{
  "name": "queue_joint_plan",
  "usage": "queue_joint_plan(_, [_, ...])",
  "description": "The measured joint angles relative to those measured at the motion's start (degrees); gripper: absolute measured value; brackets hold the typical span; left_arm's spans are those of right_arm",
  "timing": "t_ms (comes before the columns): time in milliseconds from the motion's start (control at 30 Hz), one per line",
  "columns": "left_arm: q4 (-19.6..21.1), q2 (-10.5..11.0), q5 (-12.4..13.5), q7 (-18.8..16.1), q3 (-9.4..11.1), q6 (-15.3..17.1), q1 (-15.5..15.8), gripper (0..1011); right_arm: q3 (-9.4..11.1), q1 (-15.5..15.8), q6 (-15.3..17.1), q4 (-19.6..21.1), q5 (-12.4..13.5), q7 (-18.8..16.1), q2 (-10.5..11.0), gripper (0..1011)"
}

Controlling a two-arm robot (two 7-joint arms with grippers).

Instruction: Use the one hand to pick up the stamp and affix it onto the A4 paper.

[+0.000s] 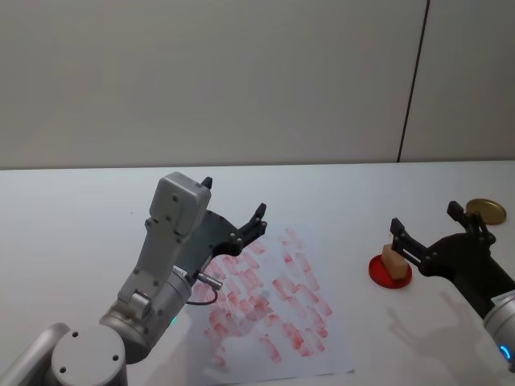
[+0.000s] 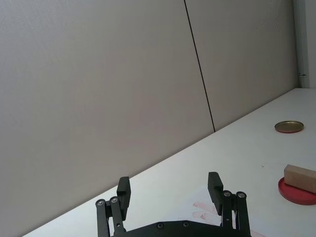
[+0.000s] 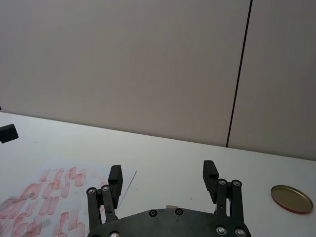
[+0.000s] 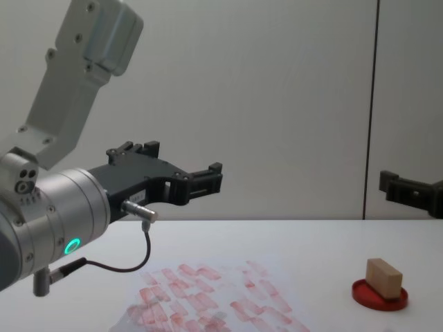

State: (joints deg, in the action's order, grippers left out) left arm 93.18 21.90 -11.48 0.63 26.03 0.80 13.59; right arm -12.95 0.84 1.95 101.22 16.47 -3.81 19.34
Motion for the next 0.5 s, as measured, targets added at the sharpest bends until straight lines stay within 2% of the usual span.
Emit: queue_joint_plan(500, [0.0, 0.0, 0.0, 0.0, 0.0, 0.0, 0.0, 993, 0.0, 0.0, 0.0, 0.0, 0.0, 0.0, 0.0, 1001])
